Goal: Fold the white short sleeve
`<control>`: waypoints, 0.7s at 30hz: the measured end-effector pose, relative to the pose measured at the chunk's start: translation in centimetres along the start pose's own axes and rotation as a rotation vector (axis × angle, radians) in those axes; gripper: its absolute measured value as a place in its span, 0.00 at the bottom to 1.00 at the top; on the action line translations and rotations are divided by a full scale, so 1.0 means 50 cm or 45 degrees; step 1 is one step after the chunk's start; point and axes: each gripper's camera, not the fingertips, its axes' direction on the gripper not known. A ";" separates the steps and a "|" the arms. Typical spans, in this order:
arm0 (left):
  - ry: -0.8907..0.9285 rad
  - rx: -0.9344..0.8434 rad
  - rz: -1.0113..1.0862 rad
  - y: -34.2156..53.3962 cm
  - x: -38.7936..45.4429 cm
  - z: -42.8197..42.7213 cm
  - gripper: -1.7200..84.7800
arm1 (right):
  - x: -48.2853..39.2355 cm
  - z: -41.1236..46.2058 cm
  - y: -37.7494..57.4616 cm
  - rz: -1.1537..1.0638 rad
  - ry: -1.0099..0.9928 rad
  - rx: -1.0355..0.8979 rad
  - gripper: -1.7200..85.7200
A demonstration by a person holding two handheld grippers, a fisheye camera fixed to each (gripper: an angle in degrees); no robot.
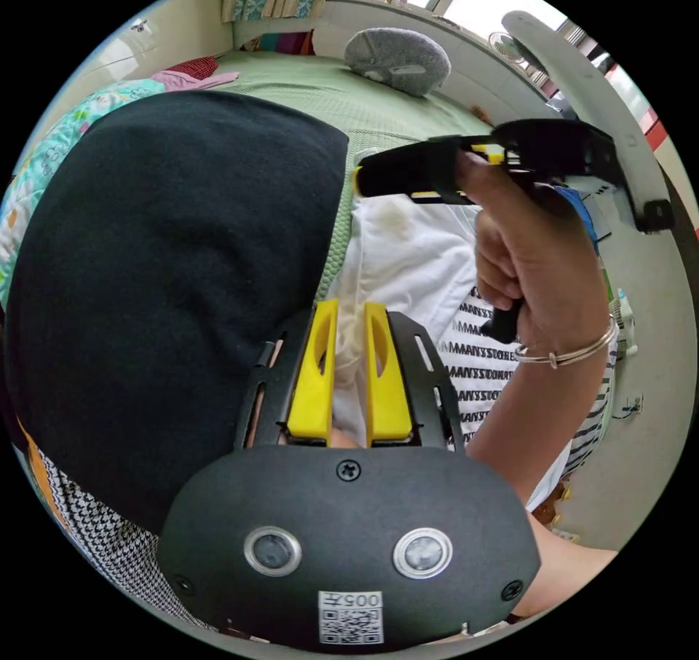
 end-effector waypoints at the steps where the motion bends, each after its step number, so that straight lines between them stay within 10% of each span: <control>1: 0.001 -0.006 0.000 0.000 -0.003 0.000 0.10 | -0.007 0.013 -0.004 -0.005 0.004 -0.021 0.13; 21: 0.045 -0.034 -0.001 0.005 -0.054 -0.042 0.06 | 0.036 0.014 0.030 0.060 -0.128 0.096 0.01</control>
